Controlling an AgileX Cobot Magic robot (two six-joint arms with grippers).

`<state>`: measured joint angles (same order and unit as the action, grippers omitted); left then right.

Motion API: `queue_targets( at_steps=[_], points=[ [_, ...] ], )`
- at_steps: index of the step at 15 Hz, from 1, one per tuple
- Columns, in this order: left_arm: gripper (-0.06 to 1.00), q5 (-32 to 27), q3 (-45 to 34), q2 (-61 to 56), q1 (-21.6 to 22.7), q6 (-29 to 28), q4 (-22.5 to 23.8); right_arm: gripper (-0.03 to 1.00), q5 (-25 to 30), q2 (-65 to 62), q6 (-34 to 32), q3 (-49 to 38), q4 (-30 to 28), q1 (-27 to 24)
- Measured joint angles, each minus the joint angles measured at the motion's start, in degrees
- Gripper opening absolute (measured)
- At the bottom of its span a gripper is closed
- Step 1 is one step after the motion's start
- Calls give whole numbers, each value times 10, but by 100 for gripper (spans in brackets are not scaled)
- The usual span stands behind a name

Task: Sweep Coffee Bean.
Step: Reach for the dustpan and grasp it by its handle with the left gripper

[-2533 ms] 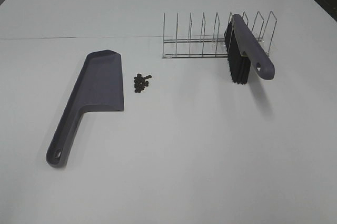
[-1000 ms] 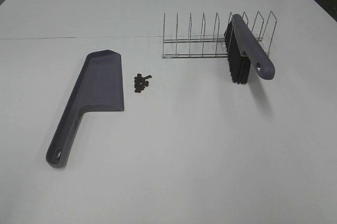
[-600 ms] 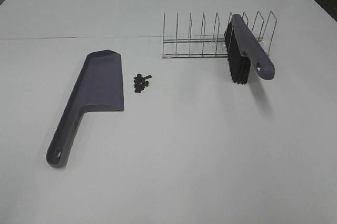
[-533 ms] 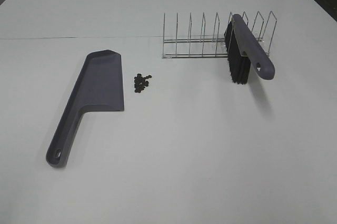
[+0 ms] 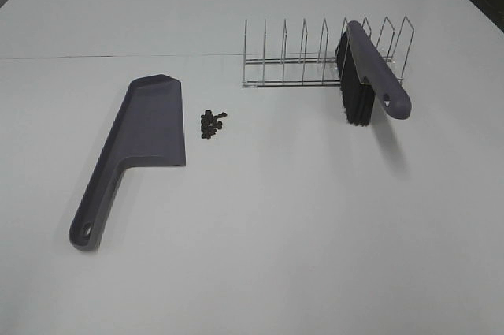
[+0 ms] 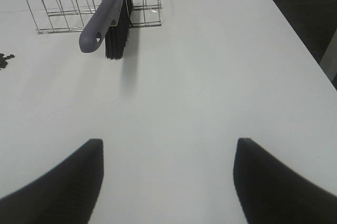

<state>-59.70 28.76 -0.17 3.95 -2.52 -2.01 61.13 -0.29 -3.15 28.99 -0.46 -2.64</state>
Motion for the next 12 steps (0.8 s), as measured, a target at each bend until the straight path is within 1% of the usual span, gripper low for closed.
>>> queue_targets(
  at_steps=[12],
  points=[
    [78, 0, 0, 0, 0, 0, 0, 61, 0, 0, 0, 0, 0, 0]
  ],
)
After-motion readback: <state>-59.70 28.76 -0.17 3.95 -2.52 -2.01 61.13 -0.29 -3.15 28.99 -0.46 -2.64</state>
